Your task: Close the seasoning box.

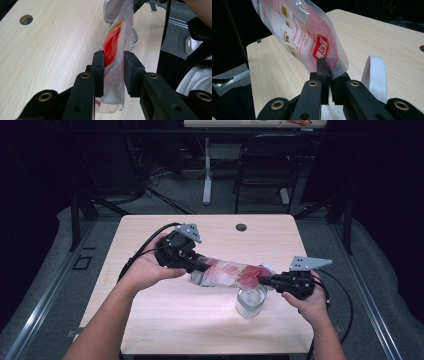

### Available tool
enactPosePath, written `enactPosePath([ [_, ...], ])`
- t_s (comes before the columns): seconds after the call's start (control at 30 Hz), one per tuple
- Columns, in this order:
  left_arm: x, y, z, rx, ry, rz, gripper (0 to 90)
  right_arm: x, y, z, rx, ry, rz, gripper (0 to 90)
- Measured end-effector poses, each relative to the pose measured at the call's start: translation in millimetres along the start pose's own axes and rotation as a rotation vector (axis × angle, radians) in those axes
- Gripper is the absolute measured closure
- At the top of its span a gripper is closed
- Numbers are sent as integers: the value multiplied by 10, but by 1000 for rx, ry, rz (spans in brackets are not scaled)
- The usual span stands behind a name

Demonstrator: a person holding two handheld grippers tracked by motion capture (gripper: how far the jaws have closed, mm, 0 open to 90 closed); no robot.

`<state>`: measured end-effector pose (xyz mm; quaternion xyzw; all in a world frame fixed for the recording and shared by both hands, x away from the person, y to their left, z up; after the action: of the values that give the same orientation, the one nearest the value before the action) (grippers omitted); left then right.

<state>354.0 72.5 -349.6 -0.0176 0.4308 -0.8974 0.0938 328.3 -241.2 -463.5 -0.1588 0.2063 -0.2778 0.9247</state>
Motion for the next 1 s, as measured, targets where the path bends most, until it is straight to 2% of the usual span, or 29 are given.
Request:
enactPosePath([
  [0.2, 7, 3, 12, -4, 9, 12, 755, 9, 4, -6, -5, 6, 5, 865],
  [1.0, 31, 8, 42, -14, 22, 14, 813, 16, 17, -15, -24, 11, -3, 858],
])
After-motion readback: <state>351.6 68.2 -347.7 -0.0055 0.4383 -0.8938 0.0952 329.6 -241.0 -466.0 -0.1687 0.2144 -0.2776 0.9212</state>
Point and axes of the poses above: each handheld gripper's, and its own axes: y roughly forward along the jaws, z roughly out of its top, x roughly to its right, the point moved 2 cm from there along y, roughly forward along the jaws, and after that the axes turned 8 degrees about y, right-handed, at the moved point
